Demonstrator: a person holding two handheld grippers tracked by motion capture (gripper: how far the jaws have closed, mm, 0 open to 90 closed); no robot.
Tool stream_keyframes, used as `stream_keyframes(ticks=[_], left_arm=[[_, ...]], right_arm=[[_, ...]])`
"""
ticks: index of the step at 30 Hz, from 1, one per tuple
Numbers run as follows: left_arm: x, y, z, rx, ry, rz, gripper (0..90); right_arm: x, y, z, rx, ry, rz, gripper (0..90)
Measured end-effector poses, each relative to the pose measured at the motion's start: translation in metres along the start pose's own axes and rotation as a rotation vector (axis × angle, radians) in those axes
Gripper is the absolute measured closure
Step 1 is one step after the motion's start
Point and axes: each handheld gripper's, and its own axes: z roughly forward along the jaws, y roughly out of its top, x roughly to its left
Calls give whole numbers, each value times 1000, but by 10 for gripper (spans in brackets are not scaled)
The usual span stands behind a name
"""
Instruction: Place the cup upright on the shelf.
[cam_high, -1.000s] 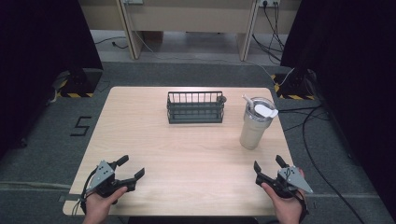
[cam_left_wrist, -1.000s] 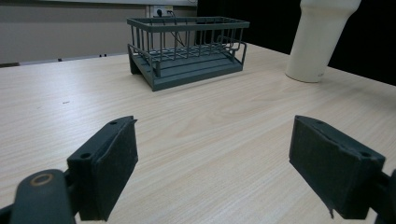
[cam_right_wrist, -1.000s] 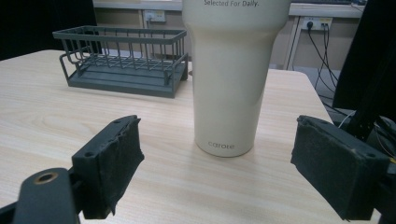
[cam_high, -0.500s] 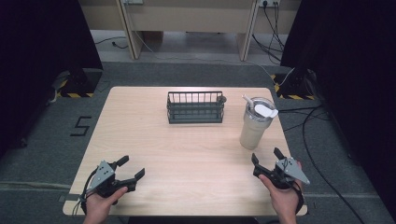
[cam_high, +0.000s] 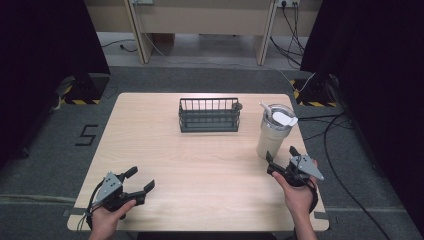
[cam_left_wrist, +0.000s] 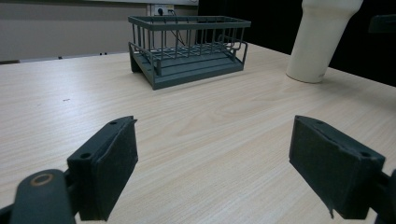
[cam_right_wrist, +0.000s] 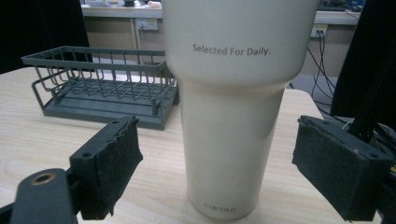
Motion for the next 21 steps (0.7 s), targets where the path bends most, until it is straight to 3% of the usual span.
stream_keyframes(ticks=[21], left_arm=[[1, 0, 0, -2, 1, -2, 147]], right_arm=[[-5, 2, 48, 36, -43, 27, 148]])
